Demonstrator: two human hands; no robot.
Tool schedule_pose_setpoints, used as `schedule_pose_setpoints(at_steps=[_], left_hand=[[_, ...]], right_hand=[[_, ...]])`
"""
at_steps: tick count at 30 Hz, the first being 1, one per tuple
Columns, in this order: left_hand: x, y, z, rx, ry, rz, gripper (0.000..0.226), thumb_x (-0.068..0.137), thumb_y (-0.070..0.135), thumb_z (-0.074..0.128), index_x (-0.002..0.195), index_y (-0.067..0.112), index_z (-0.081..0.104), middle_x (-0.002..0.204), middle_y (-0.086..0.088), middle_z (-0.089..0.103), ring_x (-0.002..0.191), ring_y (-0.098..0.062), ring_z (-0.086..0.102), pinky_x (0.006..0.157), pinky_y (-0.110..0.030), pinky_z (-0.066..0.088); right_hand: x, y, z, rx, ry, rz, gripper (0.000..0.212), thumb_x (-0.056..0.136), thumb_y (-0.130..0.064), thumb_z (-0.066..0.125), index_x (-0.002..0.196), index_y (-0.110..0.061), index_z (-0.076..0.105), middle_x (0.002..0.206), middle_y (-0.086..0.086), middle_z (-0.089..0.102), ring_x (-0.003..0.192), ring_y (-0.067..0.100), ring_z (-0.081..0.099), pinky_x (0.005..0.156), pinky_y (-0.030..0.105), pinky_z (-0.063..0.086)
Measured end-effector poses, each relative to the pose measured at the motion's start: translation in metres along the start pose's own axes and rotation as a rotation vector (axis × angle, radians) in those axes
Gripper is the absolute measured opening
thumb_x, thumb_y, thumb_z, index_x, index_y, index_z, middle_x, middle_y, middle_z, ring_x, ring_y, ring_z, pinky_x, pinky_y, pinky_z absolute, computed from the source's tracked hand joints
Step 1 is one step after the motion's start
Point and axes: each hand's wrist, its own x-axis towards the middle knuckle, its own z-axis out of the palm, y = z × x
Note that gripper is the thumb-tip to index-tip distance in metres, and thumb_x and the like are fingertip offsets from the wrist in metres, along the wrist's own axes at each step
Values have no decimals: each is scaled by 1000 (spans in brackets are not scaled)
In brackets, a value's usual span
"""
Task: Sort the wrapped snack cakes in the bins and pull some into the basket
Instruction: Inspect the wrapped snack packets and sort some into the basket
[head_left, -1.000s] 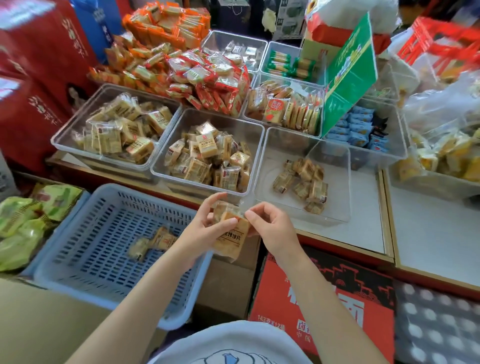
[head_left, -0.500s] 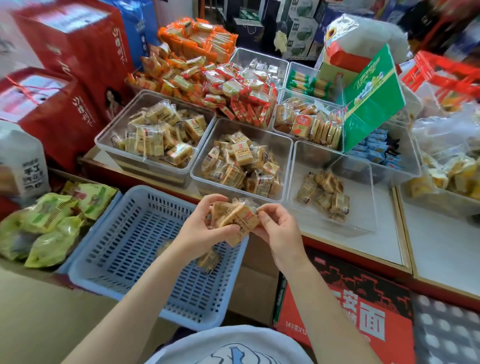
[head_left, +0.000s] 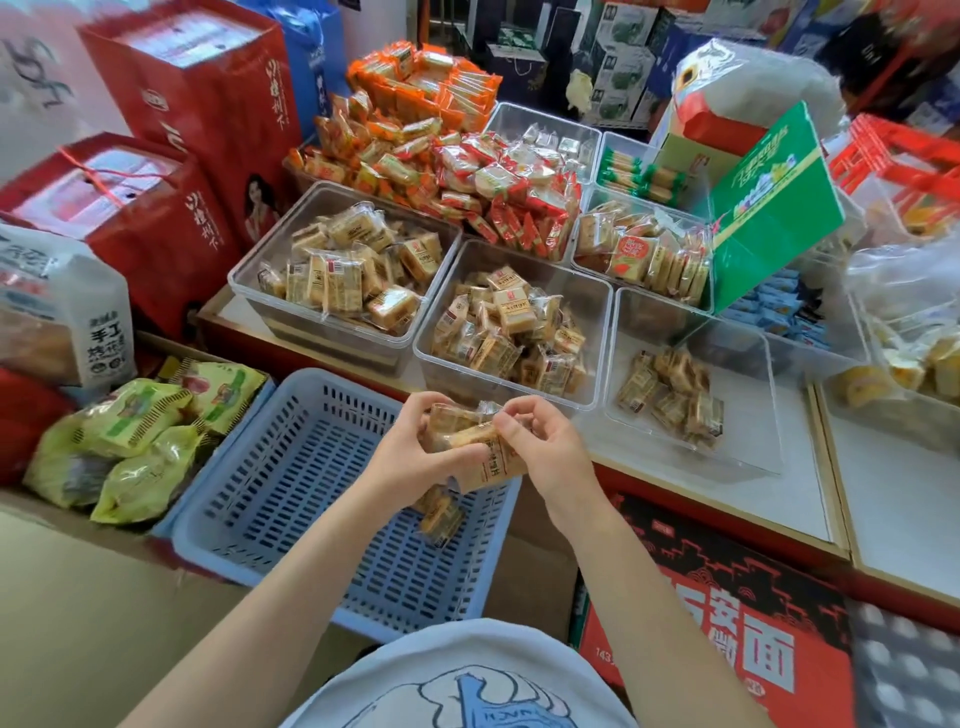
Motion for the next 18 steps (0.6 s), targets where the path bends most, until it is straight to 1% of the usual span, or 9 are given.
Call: schedule_pose_setpoints(at_steps=[2, 4, 5, 7, 9, 11, 13, 15, 18], left_hand=[[-1, -7, 2, -176, -66, -195, 61, 79, 46, 85, 125, 28, 49, 121, -4, 64, 102, -16, 71, 79, -36, 64], [-3, -18, 4, -285, -104, -305, 79, 71, 56, 86, 131, 24, 47, 126, -6, 64, 108, -19, 71, 88, -43, 62], [-4, -21, 6, -338, -106, -322, 79, 74, 54, 86, 134, 22, 45, 127, -7, 64, 107, -20, 71, 87, -42, 62], [-5, -20, 9, -458, -89, -326, 67, 81, 46, 80, 133, 21, 46, 128, -10, 64, 106, -24, 72, 82, -41, 62], [-3, -18, 9, -522, -53, -317, 70, 75, 51, 78, 131, 23, 47, 127, -11, 66, 108, -28, 72, 85, -45, 62], [0, -13, 7, -529, -3, -306, 70, 74, 57, 74, 131, 24, 48, 124, -11, 67, 107, -28, 72, 84, -44, 62], [2, -10, 3, -543, 27, -304, 56, 85, 57, 66, 128, 25, 48, 123, -10, 67, 103, -26, 73, 79, -40, 62], [2, -5, -2, -546, 26, -308, 44, 92, 54, 62, 125, 26, 50, 121, -10, 66, 100, -24, 74, 73, -37, 61], [2, -9, -8, -534, -25, -292, 66, 84, 59, 72, 132, 20, 50, 124, -15, 68, 98, -27, 74, 71, -36, 60]], right_hand=[[3, 1, 6, 84, 63, 44, 7, 102, -24, 62, 95, -21, 64, 89, 2, 64, 86, 16, 61, 74, 31, 54], [7, 1, 12, 160, 113, 76, 9, 103, -24, 59, 96, -21, 62, 92, 5, 65, 90, 19, 63, 78, 33, 55], [9, 0, 14, 198, 122, 91, 9, 104, -23, 58, 96, -20, 61, 95, 8, 66, 93, 21, 65, 78, 34, 58], [12, -5, 19, 270, 93, 121, 8, 105, -18, 56, 100, -15, 61, 100, 13, 67, 98, 25, 69, 81, 39, 62], [12, -6, 26, 277, 45, 129, 7, 104, -14, 57, 103, -11, 62, 101, 13, 70, 102, 27, 70, 87, 43, 62], [13, -5, 29, 178, 10, 100, 7, 103, -15, 59, 100, -13, 65, 101, 12, 73, 100, 26, 71, 85, 36, 60], [12, -4, 30, 63, -50, 51, 9, 101, -15, 61, 96, -15, 68, 97, 9, 74, 94, 23, 70, 80, 29, 57], [10, -3, 30, 7, -120, 39, 13, 101, -14, 61, 91, -16, 70, 86, 2, 73, 83, 14, 67, 75, 26, 56], [7, -4, 29, -14, -139, 44, 16, 101, -11, 60, 89, -14, 69, 76, -3, 69, 72, 9, 62, 65, 19, 52]])
